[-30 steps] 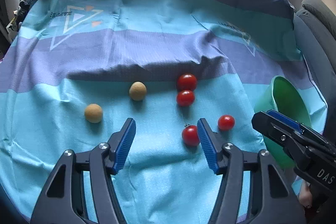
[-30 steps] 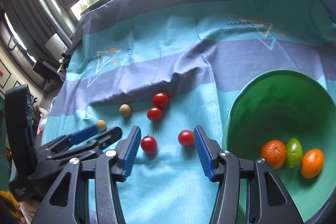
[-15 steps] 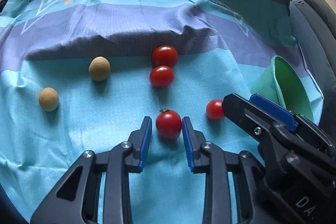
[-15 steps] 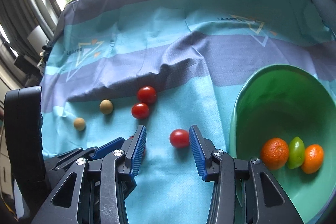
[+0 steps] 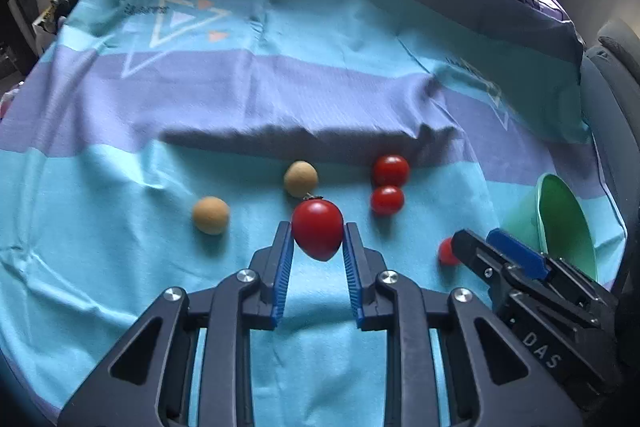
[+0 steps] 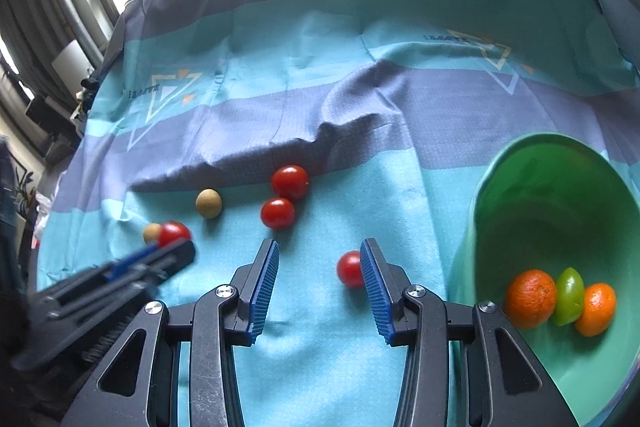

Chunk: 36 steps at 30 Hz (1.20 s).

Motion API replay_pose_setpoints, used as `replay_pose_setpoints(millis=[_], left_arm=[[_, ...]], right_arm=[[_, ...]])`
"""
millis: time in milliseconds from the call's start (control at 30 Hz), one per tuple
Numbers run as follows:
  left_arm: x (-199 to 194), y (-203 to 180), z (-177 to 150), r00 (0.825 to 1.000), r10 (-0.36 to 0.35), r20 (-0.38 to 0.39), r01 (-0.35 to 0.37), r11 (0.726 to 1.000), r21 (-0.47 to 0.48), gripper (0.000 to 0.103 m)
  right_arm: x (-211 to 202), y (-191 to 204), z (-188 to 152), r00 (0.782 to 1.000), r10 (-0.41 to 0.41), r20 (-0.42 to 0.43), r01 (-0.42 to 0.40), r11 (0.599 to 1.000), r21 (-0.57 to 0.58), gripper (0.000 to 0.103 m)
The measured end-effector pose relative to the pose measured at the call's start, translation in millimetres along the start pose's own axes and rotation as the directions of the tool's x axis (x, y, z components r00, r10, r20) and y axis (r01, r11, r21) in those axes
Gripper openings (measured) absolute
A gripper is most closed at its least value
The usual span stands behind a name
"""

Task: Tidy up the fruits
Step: 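Close the right gripper on another red cherry tomato while the left gripper holds its tomato, then carry both red cherry tomatoes over the green bowl and open both grippers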

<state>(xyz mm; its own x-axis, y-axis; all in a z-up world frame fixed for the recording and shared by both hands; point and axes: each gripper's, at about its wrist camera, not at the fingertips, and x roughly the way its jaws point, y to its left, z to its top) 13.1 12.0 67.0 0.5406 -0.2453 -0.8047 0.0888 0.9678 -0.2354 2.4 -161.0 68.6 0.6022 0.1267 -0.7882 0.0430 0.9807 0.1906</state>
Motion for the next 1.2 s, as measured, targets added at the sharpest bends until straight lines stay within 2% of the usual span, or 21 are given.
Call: replay_pose_setpoints(millis=[100,267,467,533,600,767,900,1067,1200], left_arm=[[-12,8,7,0.999,0.014,0.045,-0.014,1.000,-0.009,0.025],[-15,10,12,0.998,-0.031,0.049,0.033,0.999,-0.031,0.025],[-21,2,10,0.996,-0.071,0.047,0.071,0.997,-0.006,0.025],[-22,1,10,0.996,-0.076,0.048,0.077,0.997,-0.004,0.025],[-23,1,10,0.995,-0.084,0.047,0.084,0.996,-0.004,0.025],[-27,-2,9,0.994,-0.098,0.058,0.098,0.995,0.006,0.025],[-30,-6,8,0.993,-0.103,0.065,0.102,0.995,0.016,0.025],[-33,-13,6,0.992,-0.101,0.081,0.097,0.994,0.047,0.025],[-38,-20,3,0.988,-0.134,0.082,0.129,0.990,0.062,0.025]], right_arm=[[10,10,2,0.998,-0.040,-0.043,0.038,0.999,-0.031,0.046],[31,14,3,0.977,-0.200,-0.069,0.196,0.978,-0.067,0.045],[53,10,2,0.960,-0.255,-0.118,0.247,0.966,-0.080,0.045],[59,10,-1,0.958,-0.256,-0.131,0.246,0.965,-0.086,0.041],[60,8,-3,0.965,-0.231,-0.124,0.223,0.972,-0.079,0.030],[55,10,-7,0.977,-0.177,-0.118,0.166,0.981,-0.095,0.029],[42,11,-10,0.989,-0.075,-0.129,0.067,0.996,-0.066,0.029],[4,15,-11,0.996,0.047,-0.069,-0.051,0.997,-0.051,0.029],[-26,7,-10,0.994,0.109,0.004,-0.109,0.994,-0.028,0.029]])
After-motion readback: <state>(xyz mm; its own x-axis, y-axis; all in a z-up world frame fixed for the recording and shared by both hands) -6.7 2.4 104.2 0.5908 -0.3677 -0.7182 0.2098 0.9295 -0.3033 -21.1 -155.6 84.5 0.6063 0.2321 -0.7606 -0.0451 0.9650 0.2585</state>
